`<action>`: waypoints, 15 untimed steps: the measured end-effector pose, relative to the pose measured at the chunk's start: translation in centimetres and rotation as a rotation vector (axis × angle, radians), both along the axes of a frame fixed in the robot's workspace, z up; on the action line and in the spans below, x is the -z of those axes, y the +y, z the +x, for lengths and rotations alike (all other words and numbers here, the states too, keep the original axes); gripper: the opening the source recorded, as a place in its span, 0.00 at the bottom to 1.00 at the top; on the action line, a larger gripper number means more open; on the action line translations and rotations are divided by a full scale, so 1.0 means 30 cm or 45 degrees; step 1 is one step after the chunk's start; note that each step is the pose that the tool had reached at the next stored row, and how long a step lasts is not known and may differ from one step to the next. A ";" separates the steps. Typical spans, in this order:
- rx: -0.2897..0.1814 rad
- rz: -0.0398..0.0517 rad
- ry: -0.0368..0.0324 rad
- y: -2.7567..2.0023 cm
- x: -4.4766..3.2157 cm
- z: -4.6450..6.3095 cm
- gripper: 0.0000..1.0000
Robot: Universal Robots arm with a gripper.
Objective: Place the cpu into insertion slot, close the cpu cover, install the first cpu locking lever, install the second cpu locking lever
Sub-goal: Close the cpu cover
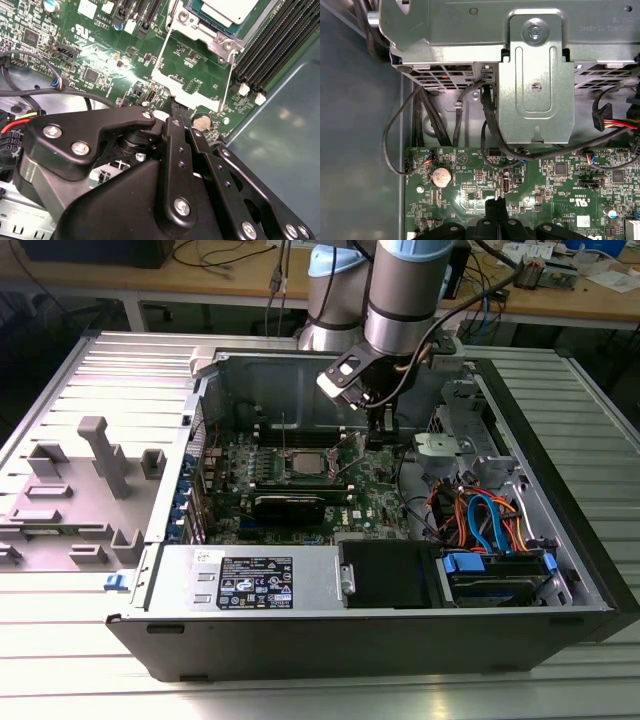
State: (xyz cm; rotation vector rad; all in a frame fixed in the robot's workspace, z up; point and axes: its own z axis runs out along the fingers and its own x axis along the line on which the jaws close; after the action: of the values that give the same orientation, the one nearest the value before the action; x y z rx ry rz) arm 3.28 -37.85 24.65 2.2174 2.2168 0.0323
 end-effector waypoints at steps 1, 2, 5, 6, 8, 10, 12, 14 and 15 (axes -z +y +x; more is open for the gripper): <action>0.000 0.000 0.0012 0.000 0.000 -0.002 0.11; 0.000 0.000 0.0024 0.000 0.000 -0.005 0.11; 0.000 0.001 0.0036 0.000 0.000 -0.013 0.11; 0.000 0.000 0.0035 0.000 0.000 -0.013 0.11; 0.000 0.001 0.0036 0.000 0.000 -0.014 0.11; 0.000 0.001 0.0036 0.000 0.000 -0.015 0.11; 0.000 0.001 0.0035 0.000 0.000 -0.015 0.11; 0.000 0.001 0.0036 0.000 0.000 -0.016 0.11; 0.000 0.000 0.0035 0.000 0.000 -0.017 0.11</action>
State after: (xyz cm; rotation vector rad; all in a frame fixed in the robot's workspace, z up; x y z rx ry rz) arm 2.78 -37.85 24.64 2.2194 2.2180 0.0297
